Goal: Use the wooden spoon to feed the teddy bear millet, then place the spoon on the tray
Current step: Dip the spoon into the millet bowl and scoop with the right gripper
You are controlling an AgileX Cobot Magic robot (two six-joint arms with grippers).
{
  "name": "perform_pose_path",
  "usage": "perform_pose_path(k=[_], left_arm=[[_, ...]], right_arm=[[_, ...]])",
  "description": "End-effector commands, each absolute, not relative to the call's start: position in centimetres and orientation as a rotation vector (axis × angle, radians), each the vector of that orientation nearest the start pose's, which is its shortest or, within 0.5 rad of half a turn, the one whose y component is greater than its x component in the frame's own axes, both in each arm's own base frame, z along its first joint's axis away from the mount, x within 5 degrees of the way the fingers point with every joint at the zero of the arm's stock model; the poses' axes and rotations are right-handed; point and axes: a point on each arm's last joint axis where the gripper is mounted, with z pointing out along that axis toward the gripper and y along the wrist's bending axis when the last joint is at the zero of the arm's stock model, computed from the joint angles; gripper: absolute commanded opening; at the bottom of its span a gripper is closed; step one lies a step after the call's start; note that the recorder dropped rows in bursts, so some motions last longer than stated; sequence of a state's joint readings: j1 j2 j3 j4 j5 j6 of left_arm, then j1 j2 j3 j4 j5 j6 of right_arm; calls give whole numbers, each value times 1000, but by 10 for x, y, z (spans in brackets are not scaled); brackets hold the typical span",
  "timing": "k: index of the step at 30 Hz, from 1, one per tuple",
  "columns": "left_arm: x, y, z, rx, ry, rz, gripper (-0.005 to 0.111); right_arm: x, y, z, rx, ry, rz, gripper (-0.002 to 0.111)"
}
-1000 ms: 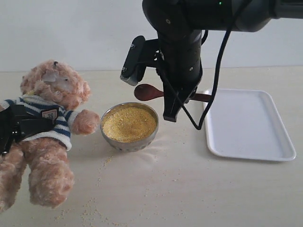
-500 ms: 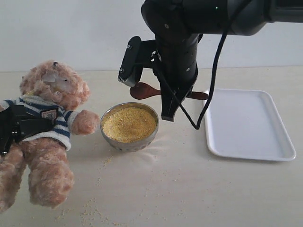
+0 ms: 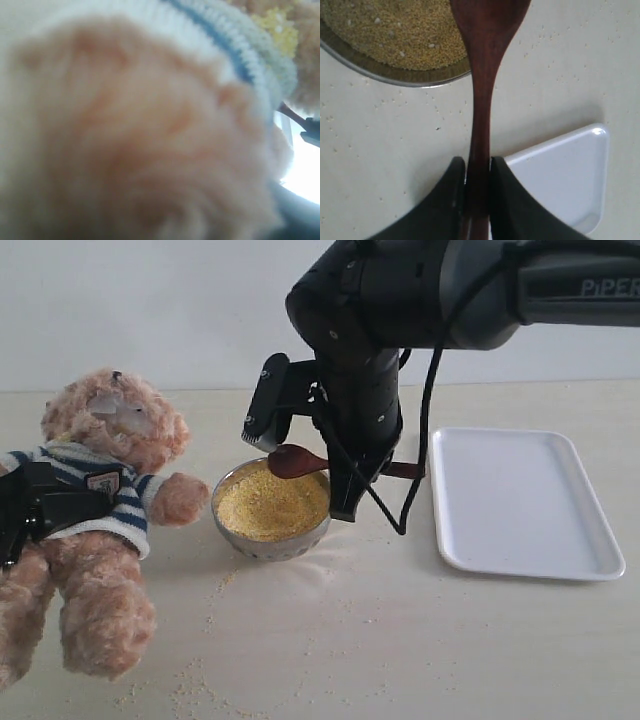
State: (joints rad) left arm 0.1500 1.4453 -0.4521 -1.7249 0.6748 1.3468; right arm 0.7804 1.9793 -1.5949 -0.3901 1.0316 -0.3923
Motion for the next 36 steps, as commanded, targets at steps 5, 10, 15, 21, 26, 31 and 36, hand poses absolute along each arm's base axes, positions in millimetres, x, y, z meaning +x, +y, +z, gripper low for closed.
perform_pose_path(k=[5, 10, 15, 21, 26, 31, 36], left_arm=[[232, -24, 176, -330, 2282, -923, 5], [232, -24, 176, -330, 2282, -923, 5], [232, -24, 176, -330, 2282, -923, 5], [232, -24, 176, -330, 2282, -923, 5], [232, -24, 176, -330, 2282, -923, 5], [232, -24, 176, -330, 2282, -923, 5], [232, -24, 176, -330, 2282, -923, 5]], right_arm=[[301, 296, 236, -1776, 2033, -654, 0], [290, 307, 229, -1839, 1959, -804, 0], [288, 314, 212, -1904, 1905, -968, 0], [289, 317, 197, -1899, 1918, -1020, 0], [289, 318, 192, -1913, 1922, -1010, 0], [284, 320, 186, -1983, 1957, -925, 0], [283, 320, 185, -1966, 1985, -904, 0]])
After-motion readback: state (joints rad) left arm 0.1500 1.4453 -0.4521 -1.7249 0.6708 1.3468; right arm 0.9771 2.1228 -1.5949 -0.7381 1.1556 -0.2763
